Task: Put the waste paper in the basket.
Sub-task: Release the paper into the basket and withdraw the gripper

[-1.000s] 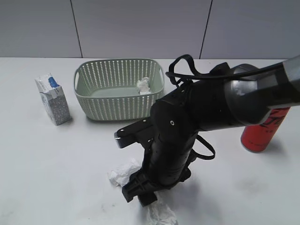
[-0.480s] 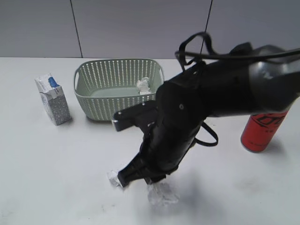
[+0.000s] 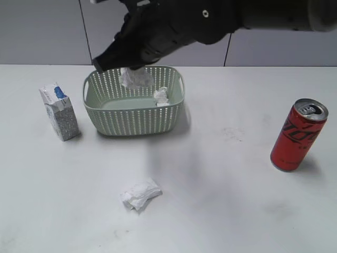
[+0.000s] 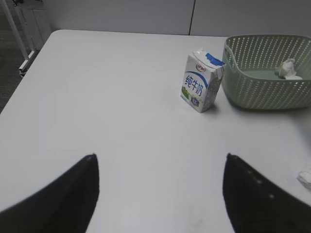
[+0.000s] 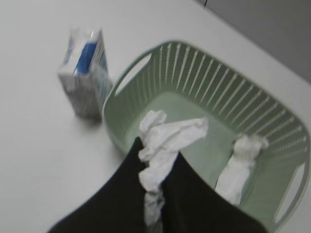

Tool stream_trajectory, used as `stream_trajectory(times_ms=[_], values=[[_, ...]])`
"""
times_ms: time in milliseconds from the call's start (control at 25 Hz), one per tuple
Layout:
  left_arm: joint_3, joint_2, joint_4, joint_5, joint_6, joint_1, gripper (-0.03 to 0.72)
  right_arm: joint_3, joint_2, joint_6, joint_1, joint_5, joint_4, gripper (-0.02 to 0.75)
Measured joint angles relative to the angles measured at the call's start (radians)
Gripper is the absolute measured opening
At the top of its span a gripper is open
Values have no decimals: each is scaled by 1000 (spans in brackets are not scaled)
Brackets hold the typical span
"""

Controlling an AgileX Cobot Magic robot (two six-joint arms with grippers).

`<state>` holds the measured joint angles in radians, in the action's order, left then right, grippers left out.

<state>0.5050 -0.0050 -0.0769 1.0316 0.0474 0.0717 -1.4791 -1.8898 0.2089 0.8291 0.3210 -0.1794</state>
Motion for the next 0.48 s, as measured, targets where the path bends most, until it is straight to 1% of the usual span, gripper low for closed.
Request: stream_trajectory(times_ms=[120,280,360,480], values=[[0,0,0,0,0,0,588,-59,-83,0,-35,-108,-31,22],[0,0,0,0,0,0,588,-70,-186,0,-78,-299,-100,22],[0,0,0,0,0,0,588,-71,-222,0,-95,-342,-118,22],[0,0,0,0,0,0,588,-71,-260,0,-112,-352,-135,22]])
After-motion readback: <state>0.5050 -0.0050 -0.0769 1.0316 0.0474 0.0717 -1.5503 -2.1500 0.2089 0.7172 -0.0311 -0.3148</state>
